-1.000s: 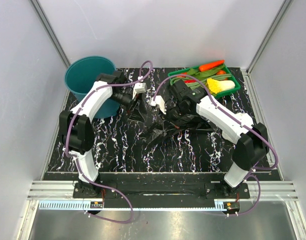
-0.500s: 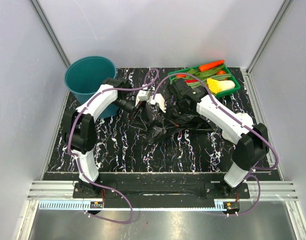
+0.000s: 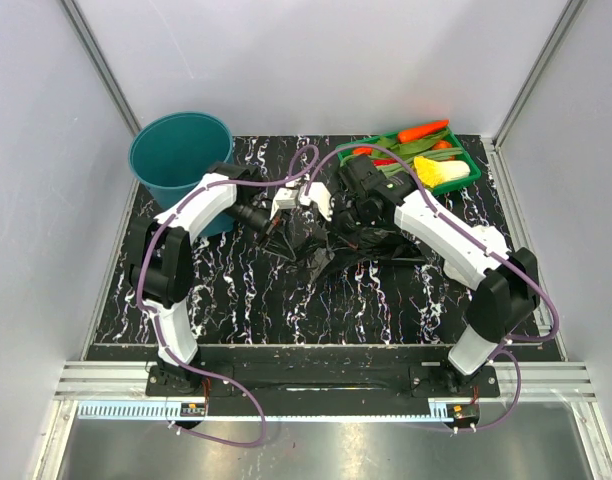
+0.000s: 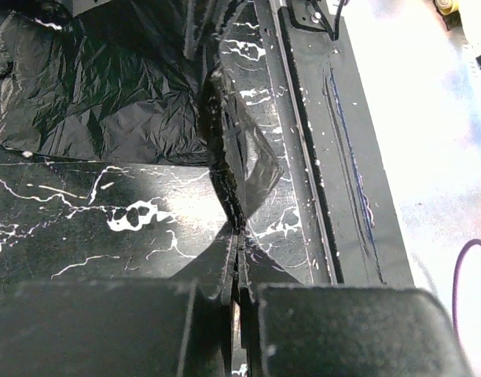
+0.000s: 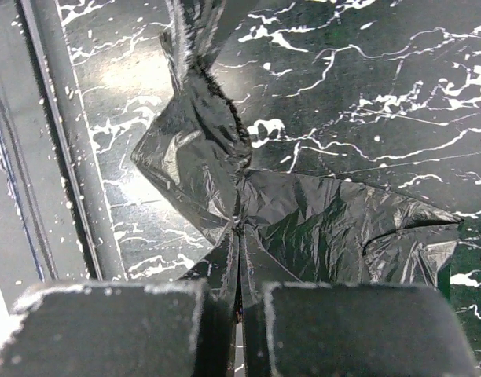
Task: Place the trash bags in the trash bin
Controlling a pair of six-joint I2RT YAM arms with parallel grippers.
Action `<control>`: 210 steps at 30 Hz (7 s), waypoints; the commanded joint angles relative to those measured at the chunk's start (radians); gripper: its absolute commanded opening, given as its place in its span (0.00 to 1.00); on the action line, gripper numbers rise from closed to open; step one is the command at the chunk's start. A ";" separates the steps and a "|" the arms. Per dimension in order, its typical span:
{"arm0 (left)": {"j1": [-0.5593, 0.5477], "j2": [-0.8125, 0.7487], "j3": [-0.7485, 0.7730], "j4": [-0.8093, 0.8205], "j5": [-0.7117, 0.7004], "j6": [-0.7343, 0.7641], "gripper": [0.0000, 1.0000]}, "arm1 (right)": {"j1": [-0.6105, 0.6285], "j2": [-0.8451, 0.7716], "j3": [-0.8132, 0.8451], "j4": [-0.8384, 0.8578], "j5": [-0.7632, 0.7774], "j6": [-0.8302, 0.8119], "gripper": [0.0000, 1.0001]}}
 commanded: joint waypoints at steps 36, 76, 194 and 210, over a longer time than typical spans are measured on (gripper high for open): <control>-0.042 -0.438 -0.391 1.146 -0.697 -1.370 0.00 | -0.031 0.200 0.271 0.254 0.149 0.836 0.50; -0.100 -0.398 -0.371 1.155 -0.693 -1.353 0.00 | -0.112 0.261 0.212 0.389 -0.107 0.995 0.24; -0.059 -0.417 -0.374 1.082 -0.453 -1.161 0.25 | -0.140 0.121 0.196 0.304 0.063 0.787 0.00; -0.010 -0.392 -0.297 1.065 -0.157 -1.178 0.71 | -0.175 0.072 0.131 0.318 -0.089 0.707 0.00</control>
